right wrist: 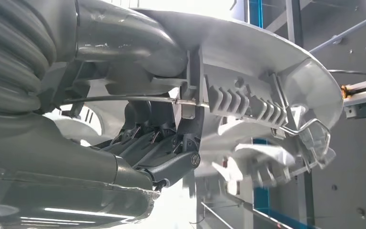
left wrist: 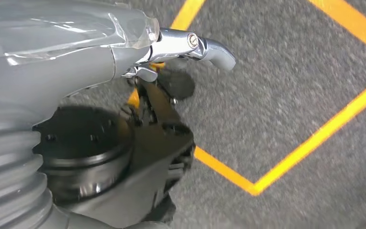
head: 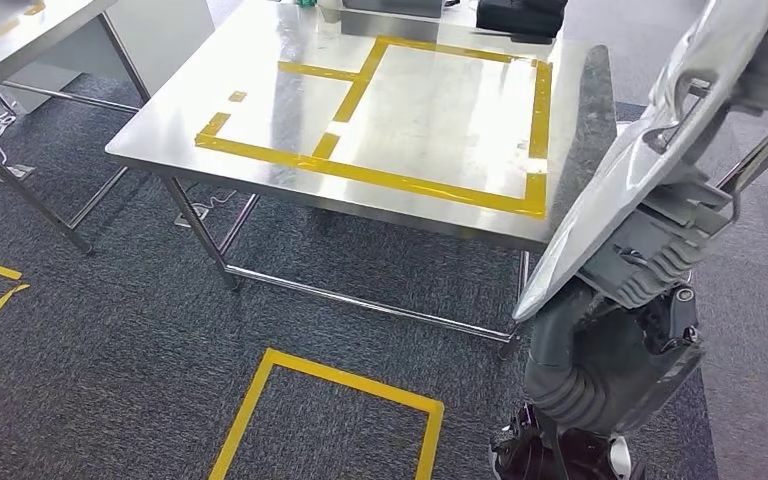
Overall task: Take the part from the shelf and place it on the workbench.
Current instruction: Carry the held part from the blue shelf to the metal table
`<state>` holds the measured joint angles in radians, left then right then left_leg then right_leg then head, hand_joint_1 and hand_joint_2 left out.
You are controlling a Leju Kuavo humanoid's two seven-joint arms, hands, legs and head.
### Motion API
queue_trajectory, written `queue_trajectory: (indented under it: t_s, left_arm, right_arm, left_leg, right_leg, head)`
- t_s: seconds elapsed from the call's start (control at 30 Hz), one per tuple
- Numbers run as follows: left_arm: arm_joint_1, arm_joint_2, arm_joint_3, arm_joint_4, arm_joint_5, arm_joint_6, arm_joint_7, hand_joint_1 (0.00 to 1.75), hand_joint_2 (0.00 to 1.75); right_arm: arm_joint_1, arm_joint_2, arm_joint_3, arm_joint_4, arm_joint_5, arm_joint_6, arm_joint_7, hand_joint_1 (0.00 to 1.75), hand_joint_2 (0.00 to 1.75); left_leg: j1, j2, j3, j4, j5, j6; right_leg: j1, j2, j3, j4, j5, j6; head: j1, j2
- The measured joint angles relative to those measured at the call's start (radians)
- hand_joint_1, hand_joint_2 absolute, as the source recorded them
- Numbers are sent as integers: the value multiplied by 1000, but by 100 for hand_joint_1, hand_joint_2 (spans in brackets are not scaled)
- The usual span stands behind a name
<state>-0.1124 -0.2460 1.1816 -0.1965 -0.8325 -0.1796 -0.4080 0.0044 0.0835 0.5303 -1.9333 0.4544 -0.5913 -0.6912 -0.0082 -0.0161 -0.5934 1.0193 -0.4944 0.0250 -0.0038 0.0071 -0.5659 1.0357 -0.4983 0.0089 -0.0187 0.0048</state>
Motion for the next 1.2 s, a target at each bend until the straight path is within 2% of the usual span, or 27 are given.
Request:
queue_trajectory:
  t_s: [0.1,0.13,0.17,0.23,0.27,0.3,0.33,0.4,0.43,0.47,0.5,0.53,0.57,0.6,0.67,0.7,0.73,0.8,0.83,0.87,0.93,0.97,1.0,1.07,1.13,1.17,1.2]
  left_arm:
    - [3,2,1,0,5,-14,-1,0,175]
    - [4,2,1,0,5,-14,-1,0,175]
    - [4,3,1,-1,5,-13,-1,0,175]
    - [4,4,1,-1,4,-10,0,0,175]
    - [6,3,1,-1,2,-9,0,0,175]
    - [8,2,1,-1,0,-8,1,0,175]
    - [10,2,1,-1,-1,-7,2,0,175]
    - [11,2,1,-1,-2,-9,2,0,175]
    - [11,5,1,-1,-2,-11,3,0,175]
    - [10,6,1,-2,-1,-15,3,0,175]
    - [10,7,1,-2,-1,-18,4,0,175]
    - [10,7,1,-2,0,-20,4,0,175]
    - [8,5,1,-2,0,-22,4,0,175]
    - [5,3,1,-2,0,-21,5,0,175]
    - [-2,0,0,-2,-6,-6,6,0,175]
    - [-3,0,0,-2,-10,6,6,0,175]
    - [-2,-1,0,-2,-14,20,4,0,175]
    - [1,-1,0,-2,-18,36,1,0,175]
    - [2,0,0,-2,-20,38,0,0,175]
    - [3,1,0,-2,-21,40,0,0,175]
    - [4,3,0,-2,-22,40,-1,0,175]
    - [5,3,0,-2,-22,41,-1,0,175]
    - [6,3,0,-2,-22,41,-1,0,175]
    - [5,2,0,-2,-23,41,-1,0,175]
    - [4,2,-1,-2,-24,41,-2,0,175]
    - [3,1,-1,-3,-25,43,-2,0,175]
    - [3,1,-1,-3,-25,46,-1,0,175]
  right_arm:
    - [2,2,0,1,0,0,0,175,175]
    - [1,2,0,1,0,0,0,175,175]
    - [0,2,0,1,1,0,0,175,175]
    - [-1,1,0,0,1,0,0,175,175]
    - [0,0,0,0,2,0,-1,175,175]
    - [1,-1,0,0,2,0,-1,175,175]
    - [2,-2,0,1,2,0,-1,175,175]
    - [3,-4,0,2,2,0,0,175,175]
    - [3,-5,0,4,2,0,0,175,175]
    - [5,-7,-1,5,1,0,0,175,175]
    - [7,-8,-2,6,1,0,1,175,175]
    - [9,-7,-2,7,1,0,1,175,175]
    - [10,-6,-3,6,1,0,1,175,175]
    - [9,-4,-3,6,1,0,1,175,175]
    - [7,-2,-3,5,2,-1,1,175,175]
    - [7,-1,-3,4,2,-2,1,175,175]
    - [7,0,-3,4,3,-3,0,175,175]
    - [7,0,-2,4,3,-4,0,175,175]
    - [7,0,-2,4,3,-4,0,175,175]
    - [7,0,-2,4,3,-4,0,175,175]
    - [7,0,-2,4,3,-4,0,175,175]
    - [7,0,-3,5,3,-4,0,175,175]
    - [7,0,-3,5,3,-4,0,175,175]
    - [6,0,-4,5,3,-5,0,175,175]
    - [5,0,-4,4,3,-5,0,175,175]
    - [4,-1,-4,4,3,-5,0,175,175]
    - [4,-1,-4,4,3,-5,0,175,175]
  left_leg:
    - [2,-3,41,-50,-5,17]
    - [4,-3,63,-65,-5,22]
    - [8,-2,78,-74,-6,23]
    - [15,1,91,-77,-12,18]
    - [21,3,95,-76,-16,12]
    - [28,4,100,-74,-20,3]
    - [37,4,107,-72,-26,-8]
    - [57,1,121,-61,-46,-38]
    - [64,-1,126,-51,-61,-53]
    - [67,-1,127,-42,-76,-66]
    - [68,-1,130,-35,-89,-76]
    - [70,-1,135,-27,-96,-82]
    - [72,0,135,-16,-94,-86]
    - [73,1,128,10,-83,-88]
    - [72,7,60,116,-70,-87]
    - [69,10,10,182,-84,-85]
    - [64,11,-41,239,-114,-84]
    - [58,11,-114,285,-163,-79]
    - [55,11,-128,263,-155,-75]
    - [53,11,-130,213,-122,-69]
    - [46,12,-115,90,-10,-58]
    - [43,13,-107,53,32,-55]
    - [40,13,-102,37,57,-54]
    - [37,11,-96,38,59,-49]
    - [38,9,-88,34,51,-36]
    - [38,9,-81,32,46,-27]
    - [35,9,-75,31,40,-19]
  right_leg:
    - [-7,-1,0,36,27,19]
    - [-9,-1,-9,56,22,22]
    - [-10,0,-26,88,0,22]
    - [-15,1,-83,180,-58,34]
    - [-21,1,-109,218,-77,45]
    - [-29,0,-122,230,-78,57]
    - [-39,-1,-117,207,-58,69]
    - [-58,0,-71,98,5,92]
    - [-63,2,-53,54,11,95]
    - [-64,3,-42,33,5,86]
    - [-60,4,-40,38,-15,71]
    - [-58,2,-36,42,-31,50]
    - [-56,1,-26,48,-32,34]
    - [-55,0,-15,48,-37,24]
    - [-52,-3,12,38,-41,14]
    - [-52,-4,23,29,-45,10]
    - [-51,-3,34,21,-49,7]
    - [-51,2,56,9,-62,4]
    - [-52,5,69,6,-70,6]
    - [-53,7,83,4,-81,8]
    - [-54,10,111,1,-104,16]
    - [-52,12,120,-2,-114,23]
    - [-51,13,127,-7,-123,31]
    - [-49,16,141,-30,-132,44]
    - [-50,10,148,-24,-146,50]
    - [-49,6,132,13,-164,51]
    - [-45,2,98,77,-188,49]
  head:
    - [0,0]
    - [1,0]
    - [2,0]
    - [4,0]
    - [3,0]
    - [3,0]
    - [3,0]
    - [4,0]
    - [7,0]
    - [8,0]
    - [8,0]
    - [6,0]
    - [3,0]
    - [1,0]
    - [-2,0]
    - [-3,0]
    - [-4,0]
    - [-4,0]
    - [-4,0]
    - [-4,0]
    - [-4,0]
    - [-4,0]
    - [-5,0]
    - [-8,0]
    - [-8,0]
    - [-6,0]
    - [-6,0]
